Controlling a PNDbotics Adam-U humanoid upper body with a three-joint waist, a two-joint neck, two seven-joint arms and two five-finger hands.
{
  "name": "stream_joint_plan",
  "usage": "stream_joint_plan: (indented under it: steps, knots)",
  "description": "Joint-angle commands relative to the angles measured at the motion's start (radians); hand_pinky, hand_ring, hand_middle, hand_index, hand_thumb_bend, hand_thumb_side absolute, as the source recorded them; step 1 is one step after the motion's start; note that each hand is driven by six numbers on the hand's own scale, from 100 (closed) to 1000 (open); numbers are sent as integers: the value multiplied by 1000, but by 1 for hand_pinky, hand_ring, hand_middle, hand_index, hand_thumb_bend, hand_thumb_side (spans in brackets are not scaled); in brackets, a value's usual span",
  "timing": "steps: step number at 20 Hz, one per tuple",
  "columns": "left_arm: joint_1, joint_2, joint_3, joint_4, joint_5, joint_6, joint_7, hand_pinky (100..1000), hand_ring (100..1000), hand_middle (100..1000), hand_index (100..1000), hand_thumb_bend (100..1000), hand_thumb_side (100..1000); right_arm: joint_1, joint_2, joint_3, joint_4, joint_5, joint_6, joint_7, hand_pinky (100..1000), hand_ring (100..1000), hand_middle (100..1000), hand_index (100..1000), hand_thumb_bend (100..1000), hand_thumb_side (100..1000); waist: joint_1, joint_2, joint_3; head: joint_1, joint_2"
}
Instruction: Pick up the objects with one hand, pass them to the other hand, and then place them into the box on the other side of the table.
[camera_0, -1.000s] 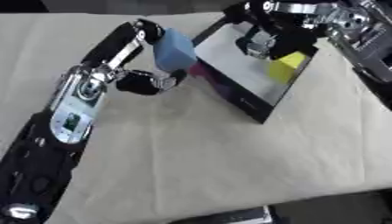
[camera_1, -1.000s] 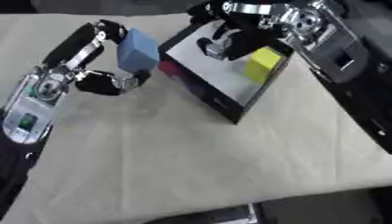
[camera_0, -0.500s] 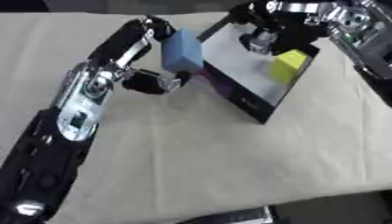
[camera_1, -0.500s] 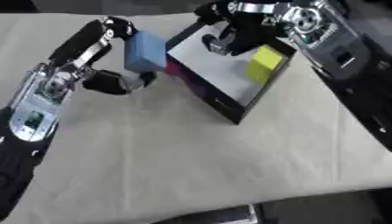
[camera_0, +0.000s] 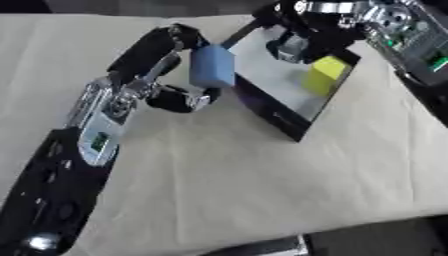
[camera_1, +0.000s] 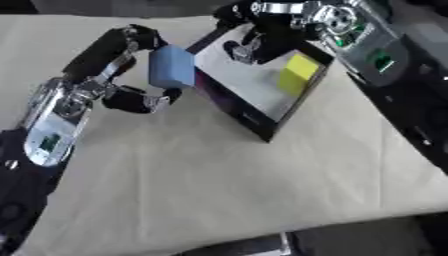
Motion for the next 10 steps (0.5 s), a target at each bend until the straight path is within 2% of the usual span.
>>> stream_joint_plan:
  steps: [1,10]
  knots:
    - [-25,-12,9,-7,-7,1,9,691,631,508,469,100,220,-20,-18,-4,-7,-4,-4,11,837,1000,918,1000,121,380,-15,-36,-1,-4,-2]
    - [-35,-42,16,15,-11,31,7,687,623,500,460,100,278,-27,-14,11,11,19,-21,84,846,1000,907,1000,137,384,-23,-38,-1,-10,-2]
